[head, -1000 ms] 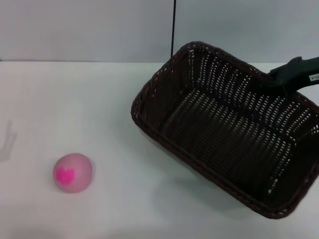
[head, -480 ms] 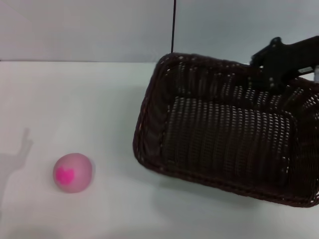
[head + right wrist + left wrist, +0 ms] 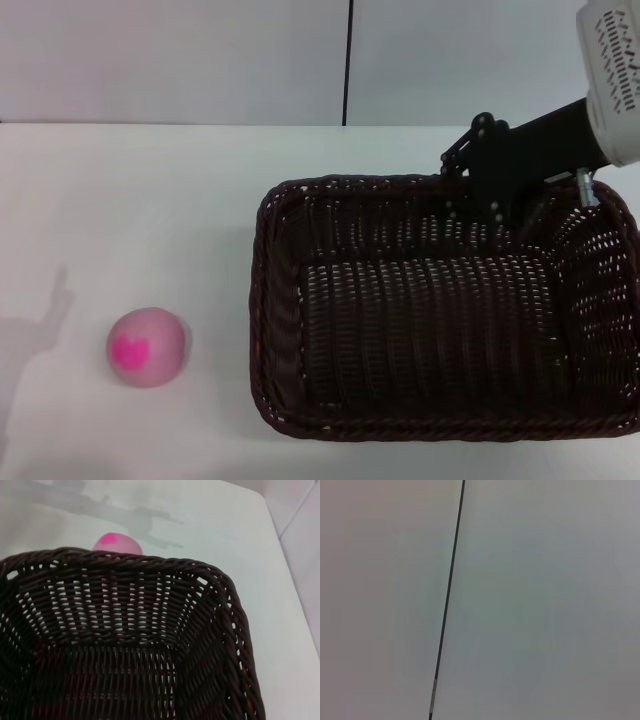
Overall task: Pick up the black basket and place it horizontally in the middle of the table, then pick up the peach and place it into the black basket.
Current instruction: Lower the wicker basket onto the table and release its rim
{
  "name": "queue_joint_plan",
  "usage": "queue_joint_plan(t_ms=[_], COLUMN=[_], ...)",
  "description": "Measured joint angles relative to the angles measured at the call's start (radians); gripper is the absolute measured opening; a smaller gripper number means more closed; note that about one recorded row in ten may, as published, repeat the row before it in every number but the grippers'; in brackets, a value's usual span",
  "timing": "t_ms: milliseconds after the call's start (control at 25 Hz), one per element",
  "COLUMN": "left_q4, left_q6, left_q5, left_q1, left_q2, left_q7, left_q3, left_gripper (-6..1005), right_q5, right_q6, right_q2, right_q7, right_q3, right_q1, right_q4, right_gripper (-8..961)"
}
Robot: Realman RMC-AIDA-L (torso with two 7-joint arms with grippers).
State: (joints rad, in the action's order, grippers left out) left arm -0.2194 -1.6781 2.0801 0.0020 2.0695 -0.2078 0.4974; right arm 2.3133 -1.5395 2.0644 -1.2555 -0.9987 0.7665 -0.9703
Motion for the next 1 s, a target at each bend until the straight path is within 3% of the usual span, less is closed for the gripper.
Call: queue_joint_plan(t_ms=[1000], left_q4=[-0.014], left_q6=[-0.019], left_q5=[0.0], left_q1=[0.013], left_q2=[0.0], left_q7=[-0.002], left_q3=[-0.02], left_gripper=[826], right_q5=[-0.096], right_q6=[0.142], right_q2=[0.013], right_q7=[0.078], right_q3=[-0.003], right_q1=[-0.058], right_q4=[0.061], right_gripper=[180])
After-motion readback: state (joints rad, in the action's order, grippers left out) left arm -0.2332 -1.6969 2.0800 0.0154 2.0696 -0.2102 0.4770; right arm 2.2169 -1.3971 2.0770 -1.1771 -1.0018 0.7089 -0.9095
